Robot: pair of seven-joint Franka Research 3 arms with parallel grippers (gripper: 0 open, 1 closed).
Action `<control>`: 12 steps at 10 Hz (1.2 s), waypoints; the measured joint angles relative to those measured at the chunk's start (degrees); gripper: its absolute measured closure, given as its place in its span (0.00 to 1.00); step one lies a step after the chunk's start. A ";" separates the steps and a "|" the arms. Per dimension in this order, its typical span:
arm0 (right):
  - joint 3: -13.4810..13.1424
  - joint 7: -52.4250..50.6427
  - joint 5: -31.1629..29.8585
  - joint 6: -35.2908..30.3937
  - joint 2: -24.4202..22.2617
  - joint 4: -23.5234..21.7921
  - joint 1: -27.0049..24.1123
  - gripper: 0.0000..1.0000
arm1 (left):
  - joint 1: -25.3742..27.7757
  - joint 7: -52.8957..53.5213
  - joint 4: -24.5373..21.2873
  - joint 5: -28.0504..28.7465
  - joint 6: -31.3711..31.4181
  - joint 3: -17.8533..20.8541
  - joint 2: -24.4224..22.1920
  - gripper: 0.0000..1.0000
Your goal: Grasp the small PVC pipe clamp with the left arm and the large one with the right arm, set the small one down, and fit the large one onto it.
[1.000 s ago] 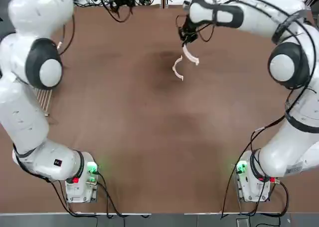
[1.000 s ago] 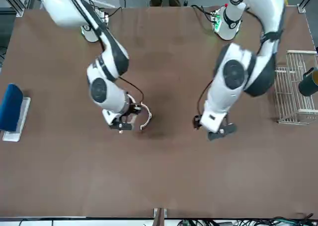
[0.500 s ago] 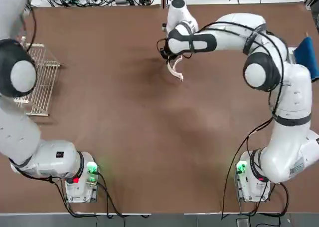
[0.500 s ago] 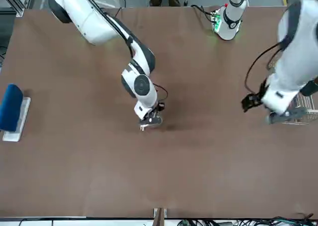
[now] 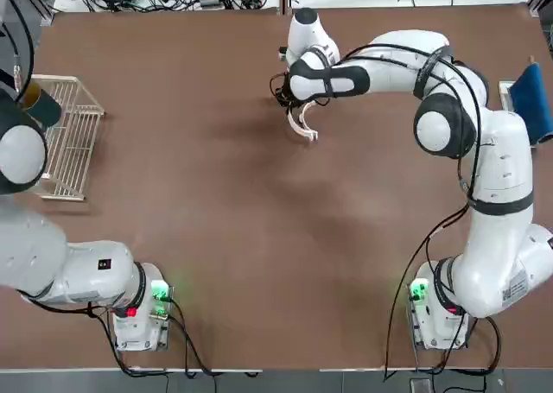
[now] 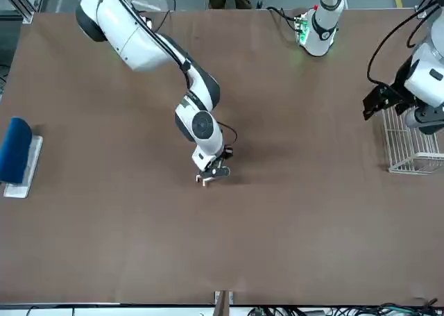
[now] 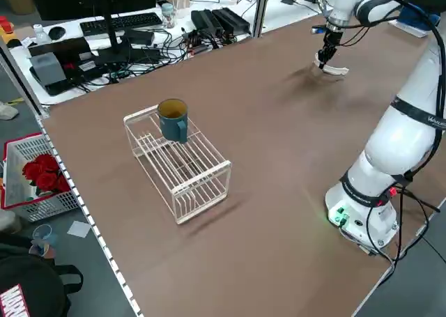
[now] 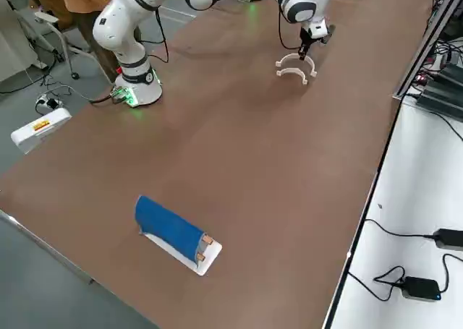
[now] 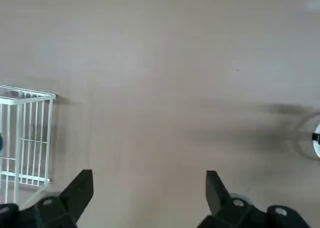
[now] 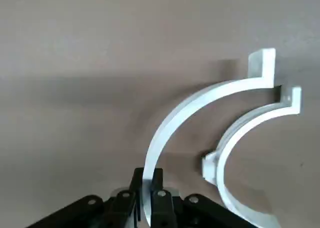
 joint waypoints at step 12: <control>-0.68 1.88 -1.10 -0.88 0.69 -1.04 -0.76 0.91 | -0.90 0.11 -1.54 -1.67 0.01 0.13 0.54 0.00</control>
